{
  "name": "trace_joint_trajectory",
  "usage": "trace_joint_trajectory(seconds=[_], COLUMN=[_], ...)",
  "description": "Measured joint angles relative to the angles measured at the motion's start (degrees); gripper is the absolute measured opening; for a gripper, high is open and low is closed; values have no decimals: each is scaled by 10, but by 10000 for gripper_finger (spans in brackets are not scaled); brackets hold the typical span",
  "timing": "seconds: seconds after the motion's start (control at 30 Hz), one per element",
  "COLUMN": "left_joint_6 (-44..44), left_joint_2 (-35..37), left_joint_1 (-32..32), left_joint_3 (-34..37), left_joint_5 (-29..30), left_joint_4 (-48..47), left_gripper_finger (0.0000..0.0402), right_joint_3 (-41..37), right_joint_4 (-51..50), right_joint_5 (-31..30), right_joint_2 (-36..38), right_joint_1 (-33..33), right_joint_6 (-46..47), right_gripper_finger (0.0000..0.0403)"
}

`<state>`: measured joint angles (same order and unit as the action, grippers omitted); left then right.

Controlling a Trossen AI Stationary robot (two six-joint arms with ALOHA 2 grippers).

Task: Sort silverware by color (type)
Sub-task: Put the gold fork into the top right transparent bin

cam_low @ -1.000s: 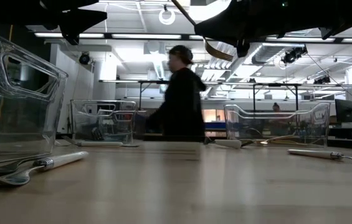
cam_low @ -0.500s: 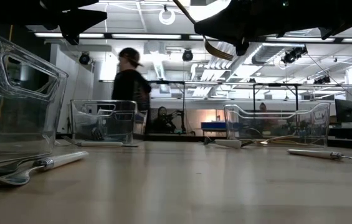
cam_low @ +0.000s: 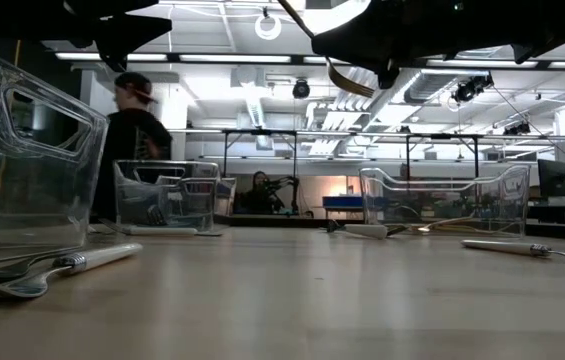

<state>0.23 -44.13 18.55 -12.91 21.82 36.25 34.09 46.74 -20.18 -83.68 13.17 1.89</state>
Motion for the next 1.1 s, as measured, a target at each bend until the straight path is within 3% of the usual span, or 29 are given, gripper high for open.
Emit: trace_joint_trajectory(seconds=[0.93, 1.1], left_joint_6=[19, 15], left_joint_2=[0, 0], left_joint_1=[0, 0], left_joint_3=[0, 0], left_joint_5=[0, 0], left_joint_4=[-4, -4], left_gripper_finger=[211, 211], right_joint_3=[0, 17], right_joint_4=[3, 6], right_joint_5=[16, -45], right_joint_2=[0, 0], right_joint_1=[0, 0], right_joint_6=[-8, 4], right_gripper_finger=[5, 5])
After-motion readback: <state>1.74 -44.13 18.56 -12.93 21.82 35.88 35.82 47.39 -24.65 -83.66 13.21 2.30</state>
